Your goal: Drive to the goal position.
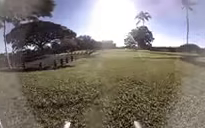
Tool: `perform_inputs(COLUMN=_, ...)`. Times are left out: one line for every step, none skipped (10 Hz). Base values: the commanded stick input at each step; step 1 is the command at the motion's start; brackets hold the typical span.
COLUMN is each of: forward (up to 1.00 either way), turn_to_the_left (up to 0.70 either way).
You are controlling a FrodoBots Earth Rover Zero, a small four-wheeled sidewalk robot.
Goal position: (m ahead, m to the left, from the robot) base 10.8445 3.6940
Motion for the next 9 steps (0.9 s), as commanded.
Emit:
perform_inputs(forward=0.45, turn_to_the_left=-0.27)
perform_inputs(forward=0.45, turn_to_the_left=-0.27)
perform_inputs(forward=0.45, turn_to_the_left=-0.27)
perform_inputs(forward=0.45, turn_to_the_left=-0.27)
perform_inputs(forward=0.45, turn_to_the_left=-0.27)
perform_inputs(forward=0.45, turn_to_the_left=-0.27)
perform_inputs(forward=0.45, turn_to_the_left=-0.27)
perform_inputs(forward=0.45, turn_to_the_left=-0.27)
perform_inputs(forward=0.45, turn_to_the_left=-0.27)
